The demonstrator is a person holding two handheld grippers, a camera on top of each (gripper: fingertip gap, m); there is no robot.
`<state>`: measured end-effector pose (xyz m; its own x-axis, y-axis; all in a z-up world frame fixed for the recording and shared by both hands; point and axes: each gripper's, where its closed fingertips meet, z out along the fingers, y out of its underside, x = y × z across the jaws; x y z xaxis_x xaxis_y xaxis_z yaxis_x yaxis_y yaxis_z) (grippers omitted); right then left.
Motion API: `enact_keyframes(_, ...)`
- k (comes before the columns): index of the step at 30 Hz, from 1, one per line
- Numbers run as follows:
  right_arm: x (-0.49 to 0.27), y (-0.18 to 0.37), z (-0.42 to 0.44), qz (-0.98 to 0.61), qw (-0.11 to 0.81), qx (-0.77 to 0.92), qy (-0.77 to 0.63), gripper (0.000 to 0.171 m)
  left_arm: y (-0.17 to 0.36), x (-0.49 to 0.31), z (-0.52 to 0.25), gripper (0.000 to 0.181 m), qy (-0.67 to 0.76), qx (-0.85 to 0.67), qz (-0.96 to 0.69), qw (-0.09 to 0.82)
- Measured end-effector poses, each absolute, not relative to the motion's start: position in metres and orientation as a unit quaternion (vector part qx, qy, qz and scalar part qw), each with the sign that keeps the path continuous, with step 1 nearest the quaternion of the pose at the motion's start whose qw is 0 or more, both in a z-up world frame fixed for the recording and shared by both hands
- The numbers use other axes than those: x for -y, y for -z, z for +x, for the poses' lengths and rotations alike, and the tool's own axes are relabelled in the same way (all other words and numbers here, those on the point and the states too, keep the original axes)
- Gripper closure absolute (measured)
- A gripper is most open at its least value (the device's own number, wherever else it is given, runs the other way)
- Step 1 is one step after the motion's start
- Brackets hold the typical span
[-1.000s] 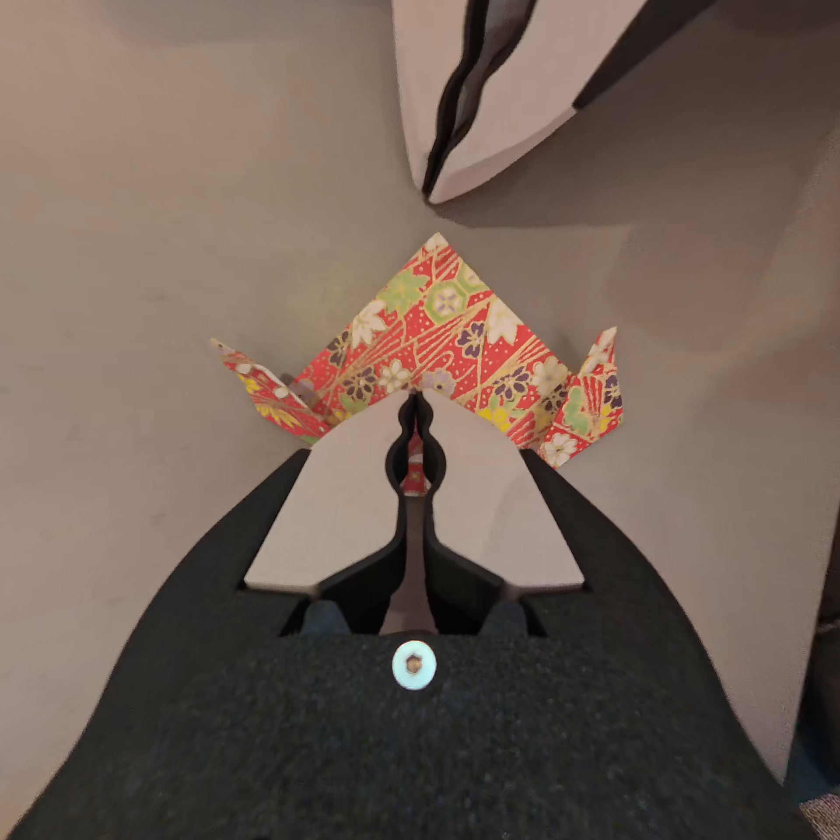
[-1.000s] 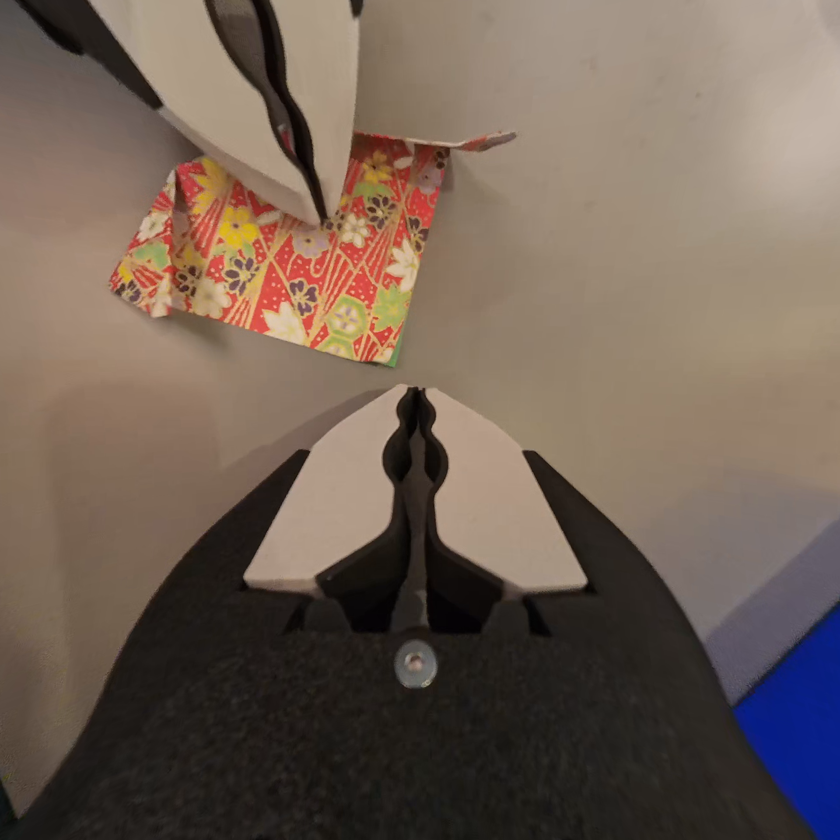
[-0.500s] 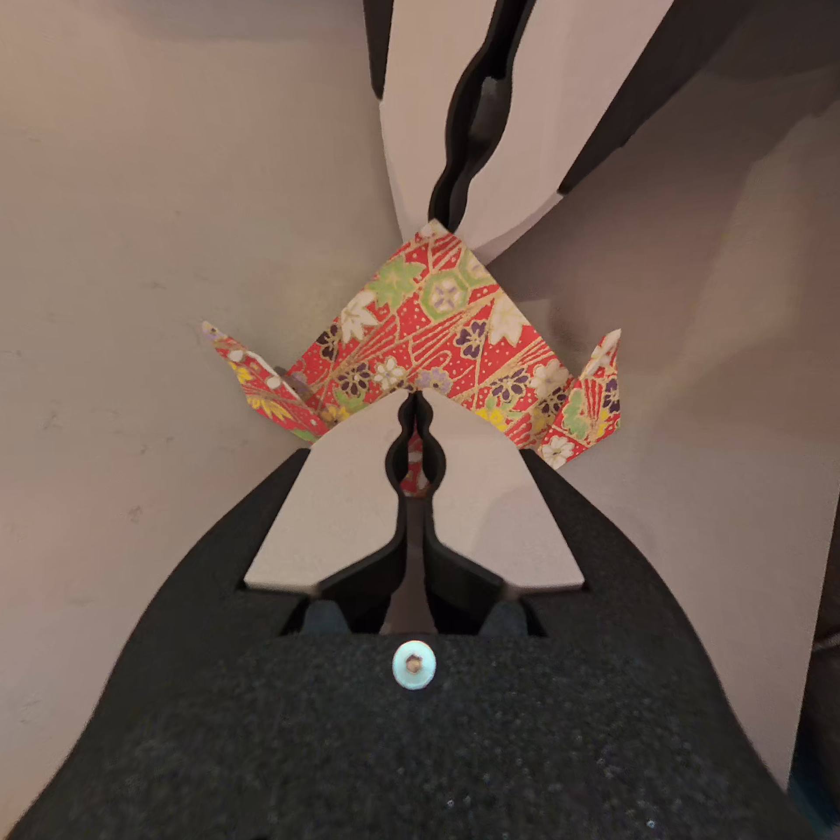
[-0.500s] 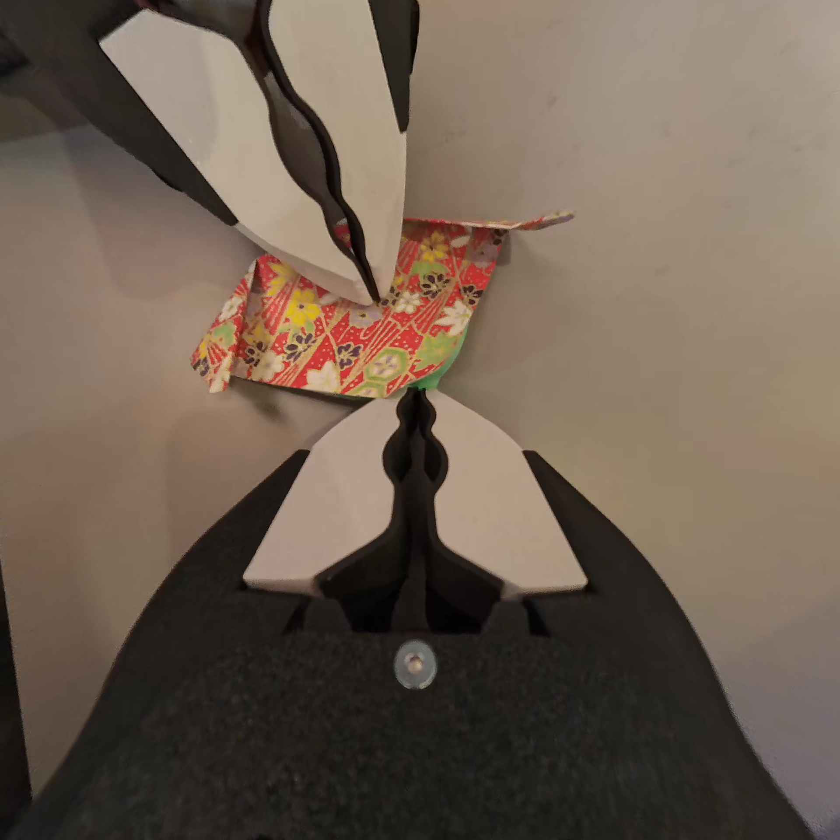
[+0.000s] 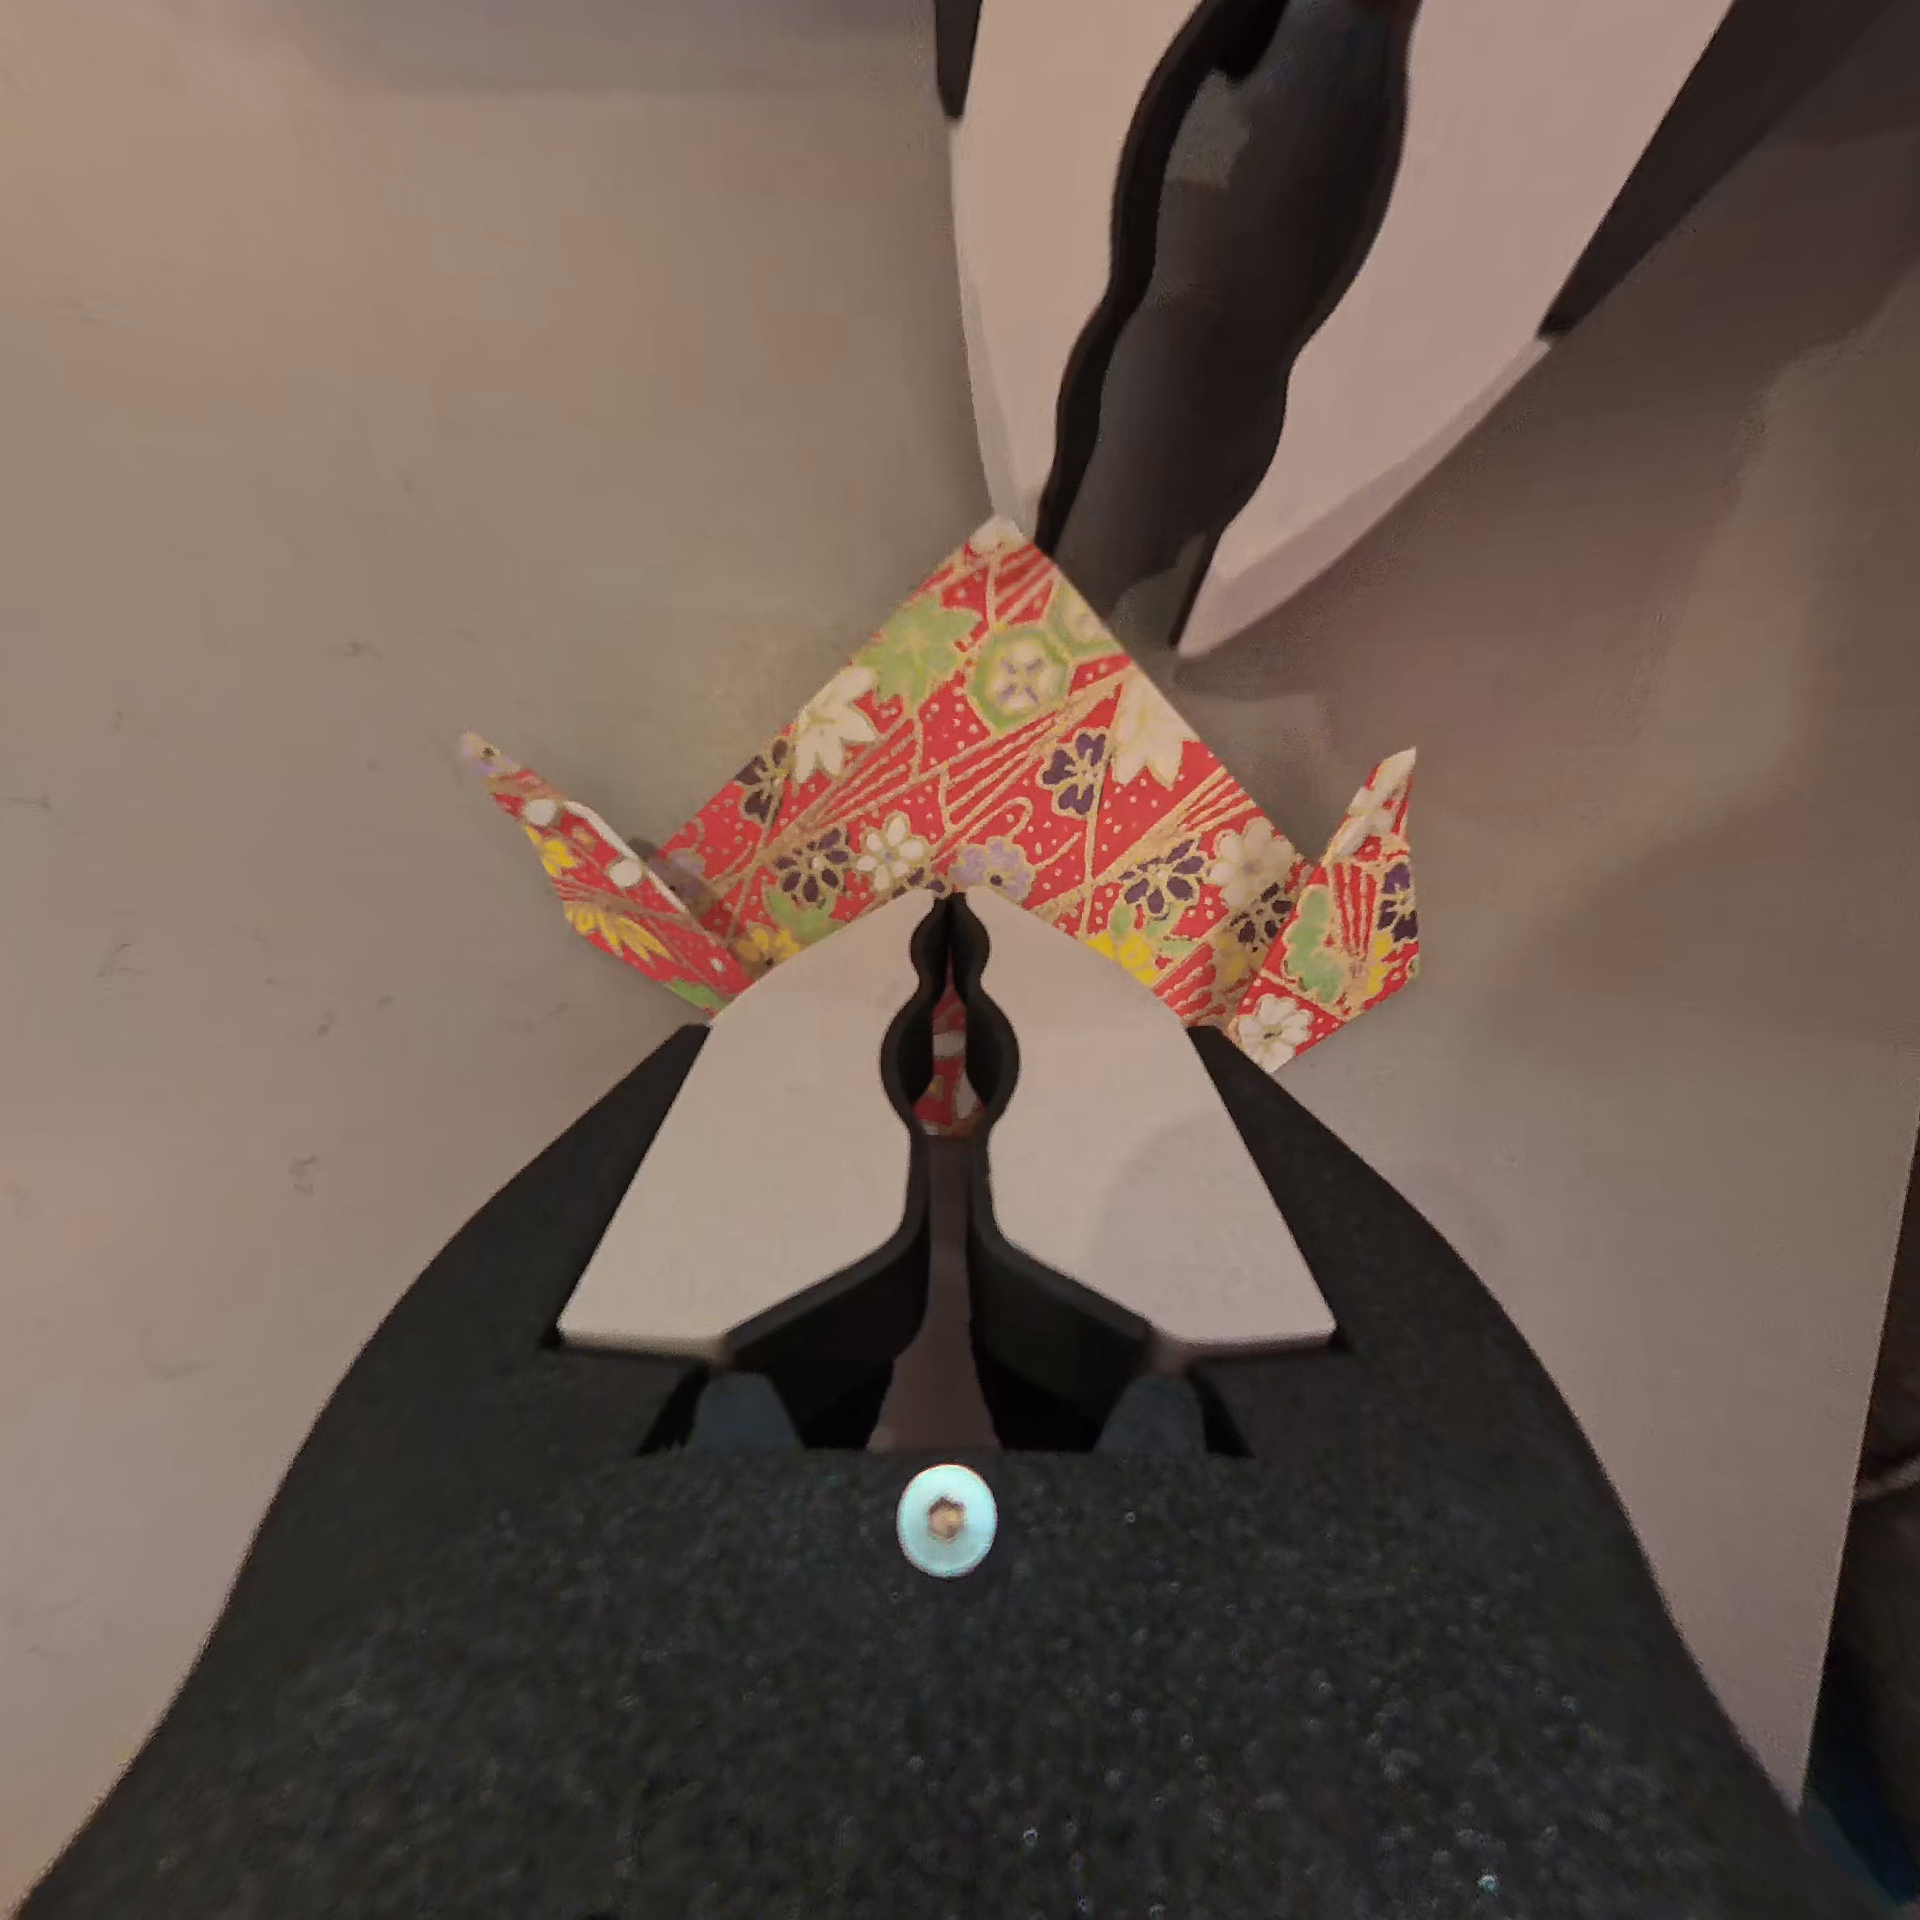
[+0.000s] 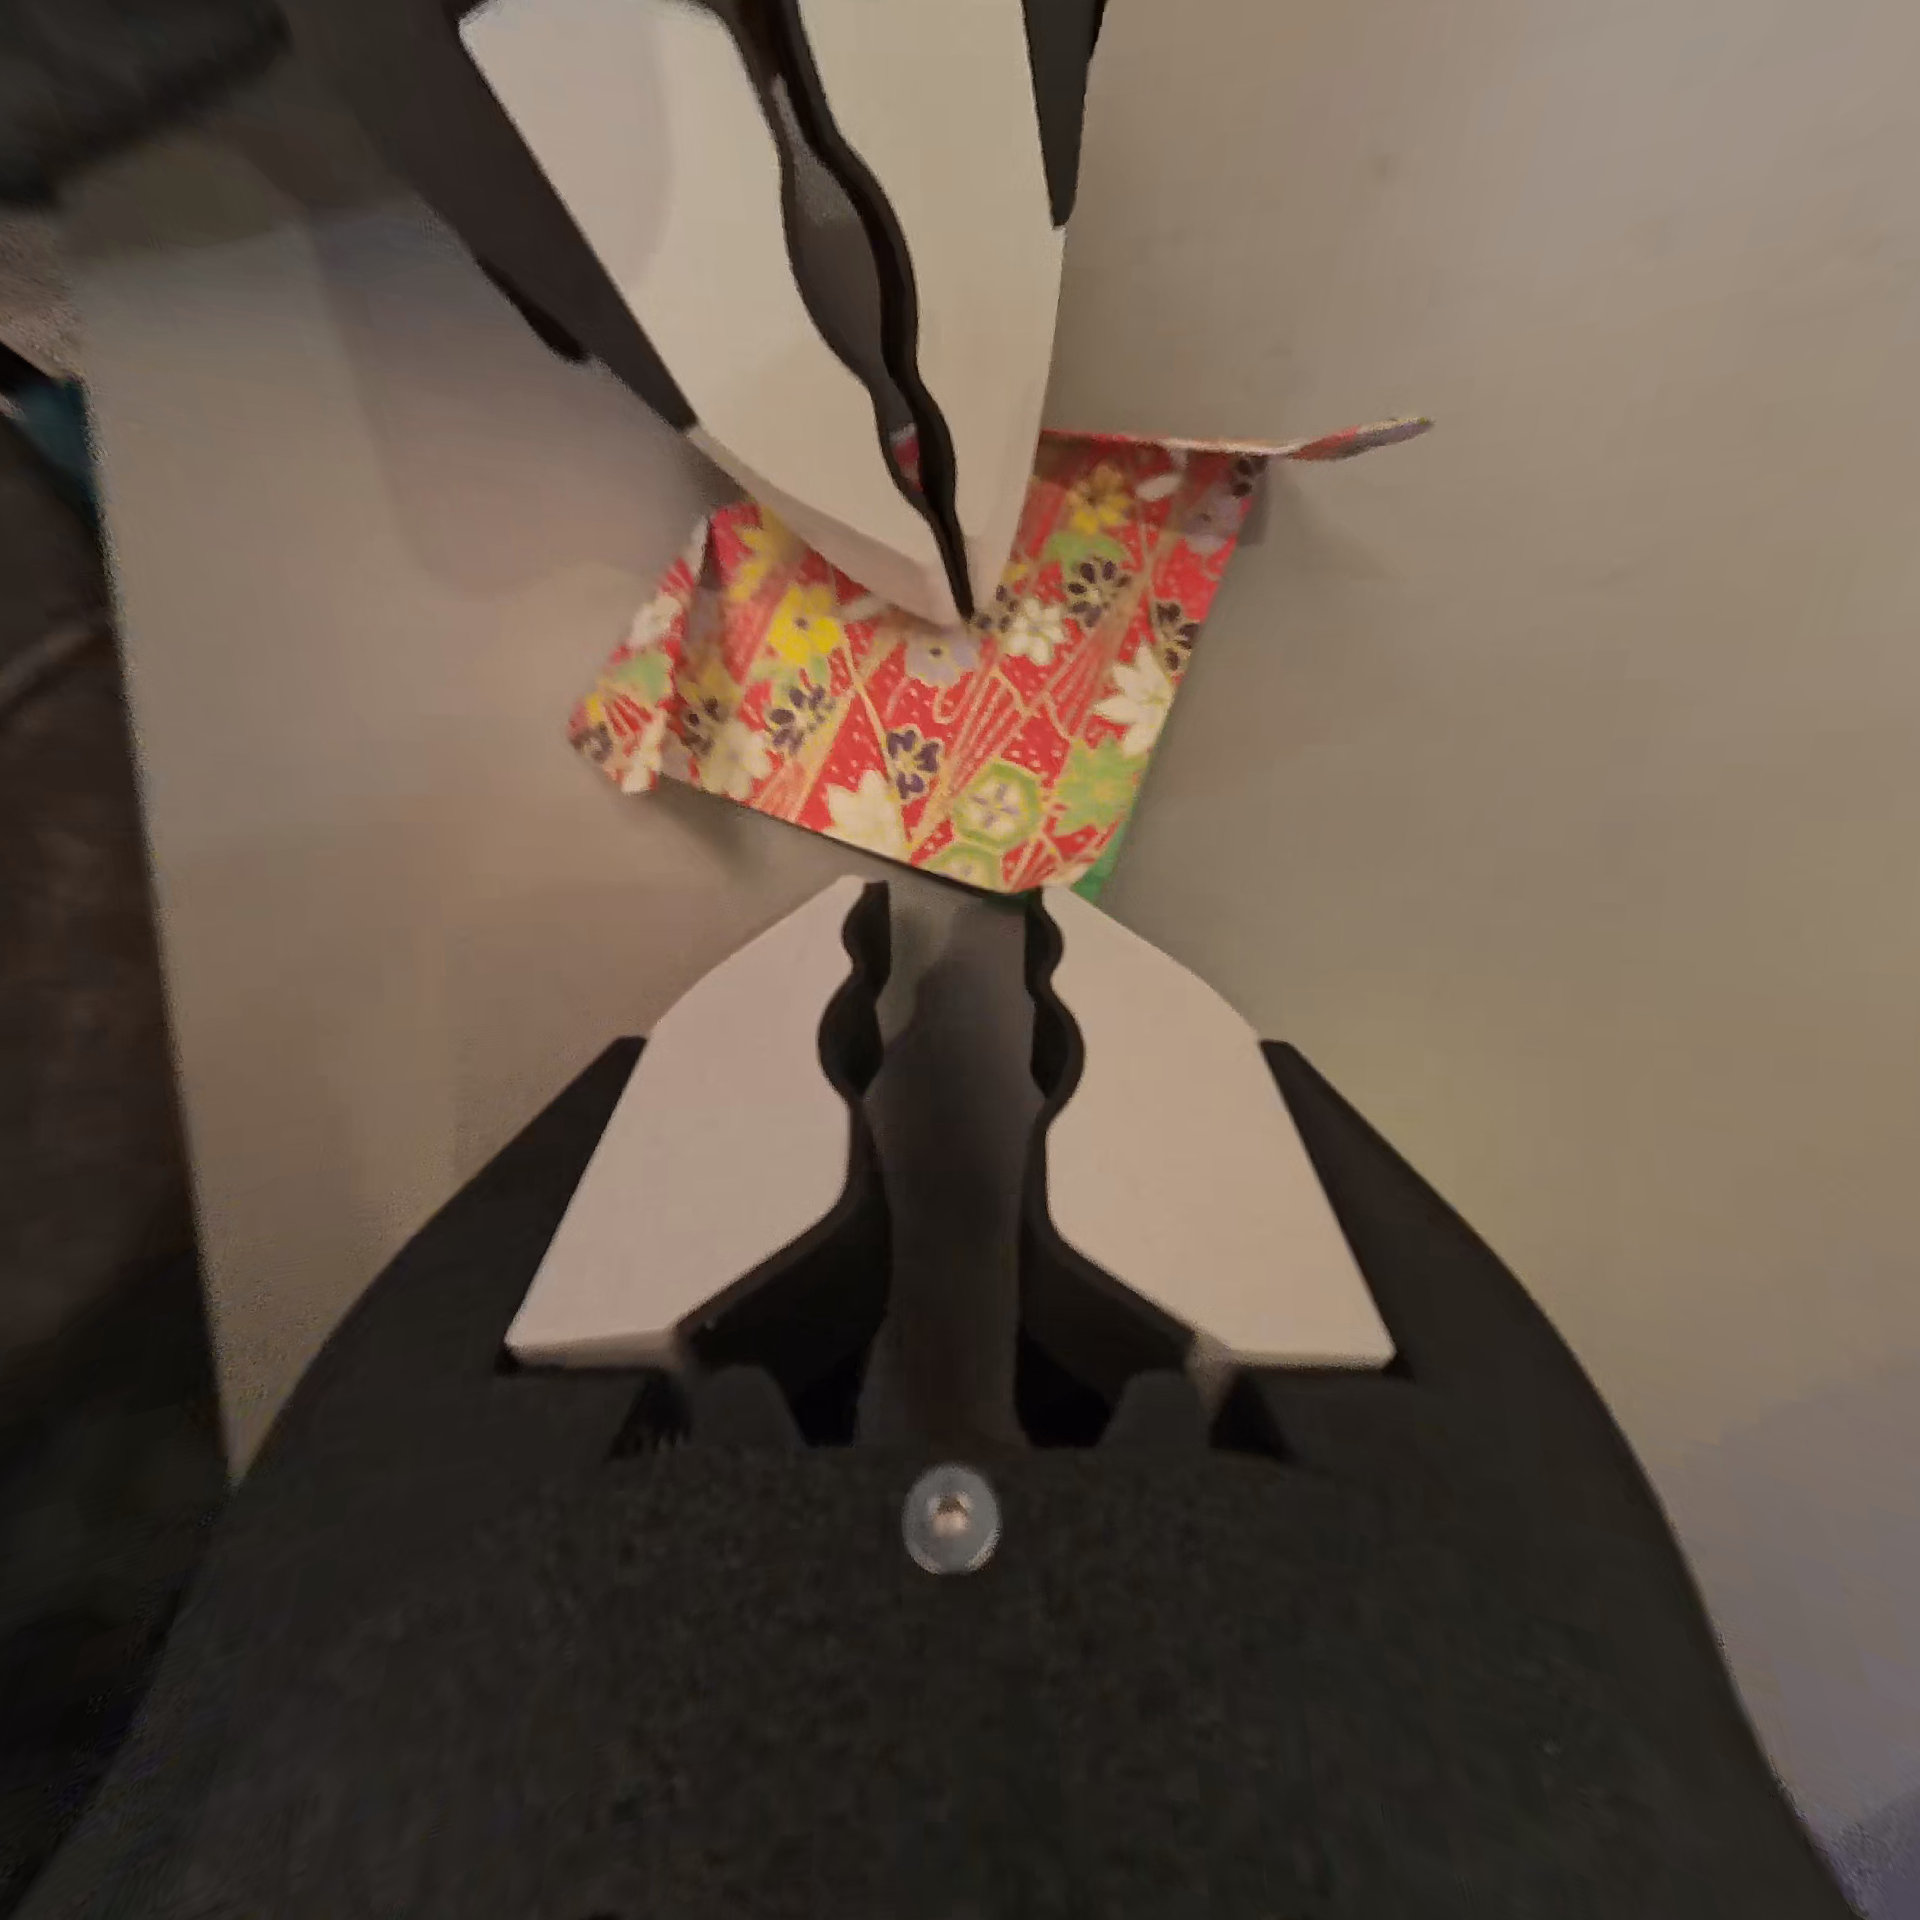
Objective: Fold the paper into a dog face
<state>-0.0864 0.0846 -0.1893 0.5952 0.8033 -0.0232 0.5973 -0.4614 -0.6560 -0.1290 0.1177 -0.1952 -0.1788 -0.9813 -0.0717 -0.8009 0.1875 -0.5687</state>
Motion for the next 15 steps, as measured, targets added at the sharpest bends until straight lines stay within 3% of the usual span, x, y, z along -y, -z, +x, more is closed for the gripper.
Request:
enact_keyframes(3, -0.089, 0.190, -0.078, -0.837, 0.310, 0.431, -0.132, 0.171, 0.195, -0.118, -0.129, 0.181, 0.207, -0.740, -0.601, 0.219)
enact_keyframes(15, -0.103, 0.195, -0.099, -0.821, 0.331, 0.444, -0.136, 0.171, 0.195, -0.118, -0.129, 0.181, 0.207, -0.740, -0.602, 0.217)
